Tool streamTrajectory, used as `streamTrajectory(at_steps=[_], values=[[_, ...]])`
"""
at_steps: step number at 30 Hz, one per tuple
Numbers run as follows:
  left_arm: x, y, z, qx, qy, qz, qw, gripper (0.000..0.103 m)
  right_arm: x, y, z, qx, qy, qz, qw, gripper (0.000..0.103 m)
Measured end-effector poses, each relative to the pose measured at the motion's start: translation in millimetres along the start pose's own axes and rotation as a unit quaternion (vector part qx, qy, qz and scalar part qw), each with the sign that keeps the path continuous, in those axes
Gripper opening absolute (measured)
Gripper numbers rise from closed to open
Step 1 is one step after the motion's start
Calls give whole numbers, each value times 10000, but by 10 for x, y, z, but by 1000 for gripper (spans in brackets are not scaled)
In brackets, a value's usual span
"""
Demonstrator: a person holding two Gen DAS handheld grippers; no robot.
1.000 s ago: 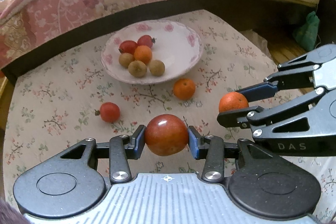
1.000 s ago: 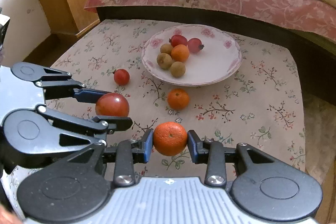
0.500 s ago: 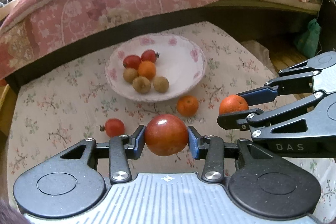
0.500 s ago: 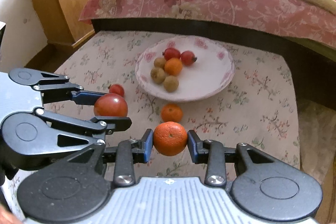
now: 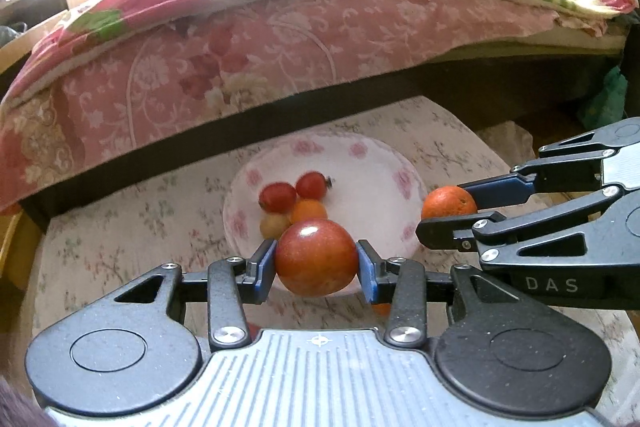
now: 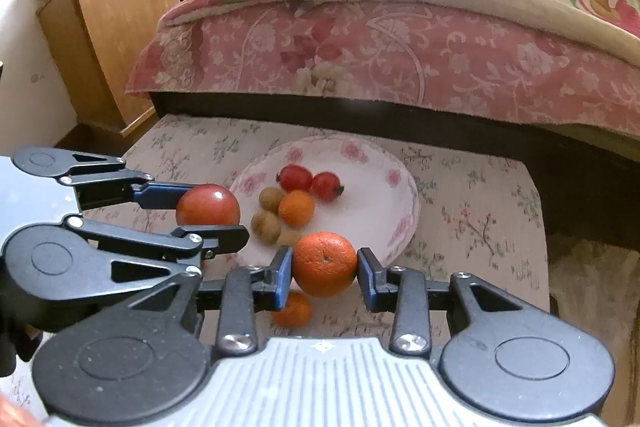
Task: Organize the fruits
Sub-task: 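Carry the large red fruit and small orange toward the white plate with both grippers, then lower both fruits into the plate and open both grippers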
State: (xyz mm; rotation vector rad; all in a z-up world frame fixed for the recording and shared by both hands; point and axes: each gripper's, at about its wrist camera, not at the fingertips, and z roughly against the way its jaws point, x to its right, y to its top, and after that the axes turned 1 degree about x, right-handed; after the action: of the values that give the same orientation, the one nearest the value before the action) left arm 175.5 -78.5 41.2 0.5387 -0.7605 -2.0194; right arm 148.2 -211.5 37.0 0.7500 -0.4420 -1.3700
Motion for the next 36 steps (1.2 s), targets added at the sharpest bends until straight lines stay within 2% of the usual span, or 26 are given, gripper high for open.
streamTrajectory(at_steps=[11, 20, 36], values=[[-103, 149, -357, -85, -29, 103, 9999, 49, 199, 161, -333, 3, 30, 4, 10000, 36], [-169, 156, -595, -218, 16, 64, 9997, 49, 252, 167, -570, -64, 70, 6, 10000, 36], [-189, 157, -697, -204, 43, 48, 9998, 50, 346, 187, -658, -54, 153, -105, 9998, 37]])
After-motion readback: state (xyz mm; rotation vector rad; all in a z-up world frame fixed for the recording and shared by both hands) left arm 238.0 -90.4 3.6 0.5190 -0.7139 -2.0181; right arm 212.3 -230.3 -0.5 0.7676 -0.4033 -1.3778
